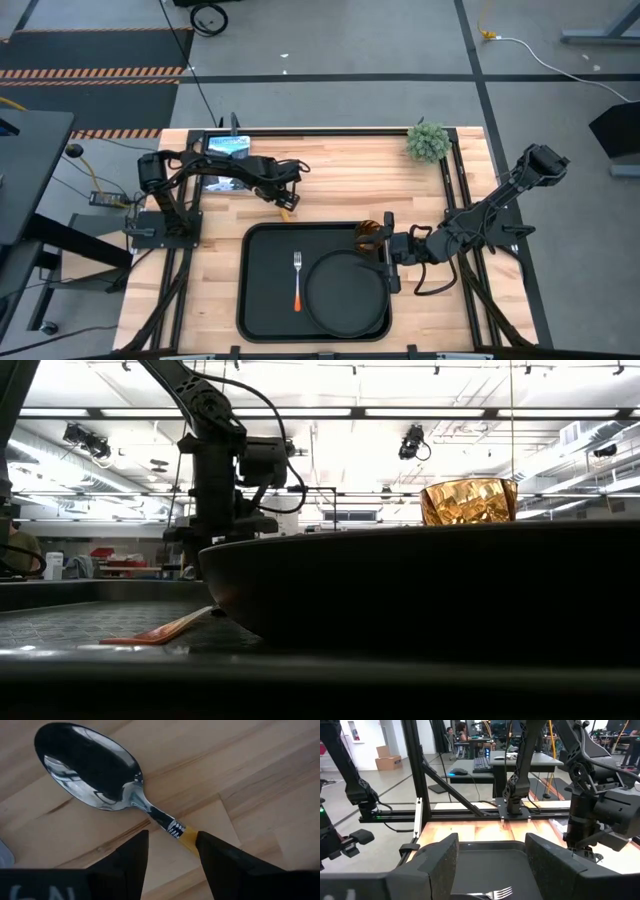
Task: Pick and place plate/cup/fork/spoon on tray
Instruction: Put the orange spoon on the black serving tray beside the orange fork
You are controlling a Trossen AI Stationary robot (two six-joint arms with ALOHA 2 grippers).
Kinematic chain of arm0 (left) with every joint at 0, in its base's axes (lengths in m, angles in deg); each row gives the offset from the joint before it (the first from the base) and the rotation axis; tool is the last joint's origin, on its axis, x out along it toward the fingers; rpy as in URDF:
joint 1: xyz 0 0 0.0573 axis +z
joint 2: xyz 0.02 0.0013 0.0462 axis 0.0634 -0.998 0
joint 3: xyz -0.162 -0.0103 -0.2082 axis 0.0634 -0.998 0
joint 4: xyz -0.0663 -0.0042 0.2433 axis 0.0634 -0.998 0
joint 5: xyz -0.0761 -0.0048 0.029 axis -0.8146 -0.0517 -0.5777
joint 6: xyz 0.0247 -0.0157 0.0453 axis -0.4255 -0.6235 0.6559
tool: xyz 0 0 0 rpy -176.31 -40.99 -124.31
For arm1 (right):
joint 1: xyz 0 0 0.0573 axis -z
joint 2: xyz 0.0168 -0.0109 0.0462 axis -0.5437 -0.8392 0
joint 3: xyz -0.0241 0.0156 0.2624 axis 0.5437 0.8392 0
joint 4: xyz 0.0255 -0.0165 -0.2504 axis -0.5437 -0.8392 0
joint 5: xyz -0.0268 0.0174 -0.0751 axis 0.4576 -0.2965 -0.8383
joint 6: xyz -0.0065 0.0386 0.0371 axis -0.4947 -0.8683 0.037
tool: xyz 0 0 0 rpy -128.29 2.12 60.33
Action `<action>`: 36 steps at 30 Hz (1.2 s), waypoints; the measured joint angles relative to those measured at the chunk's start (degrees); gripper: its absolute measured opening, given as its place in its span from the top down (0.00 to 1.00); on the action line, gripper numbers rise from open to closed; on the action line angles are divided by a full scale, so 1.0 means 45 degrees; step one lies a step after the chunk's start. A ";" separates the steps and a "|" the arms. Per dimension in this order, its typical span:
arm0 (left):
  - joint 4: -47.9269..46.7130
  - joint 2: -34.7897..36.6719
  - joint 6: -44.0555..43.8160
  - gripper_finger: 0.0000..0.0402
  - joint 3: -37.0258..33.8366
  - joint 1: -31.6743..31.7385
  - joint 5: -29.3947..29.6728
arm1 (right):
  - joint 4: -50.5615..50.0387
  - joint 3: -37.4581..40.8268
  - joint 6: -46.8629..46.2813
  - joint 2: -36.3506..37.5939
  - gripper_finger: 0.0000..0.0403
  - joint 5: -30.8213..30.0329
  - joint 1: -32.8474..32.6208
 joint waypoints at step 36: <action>0.0190 -0.0146 0.0085 0.54 -0.0041 0.0112 -0.0381 | 0.0283 -0.0005 0.0141 0.0002 0.41 -0.0005 0.0024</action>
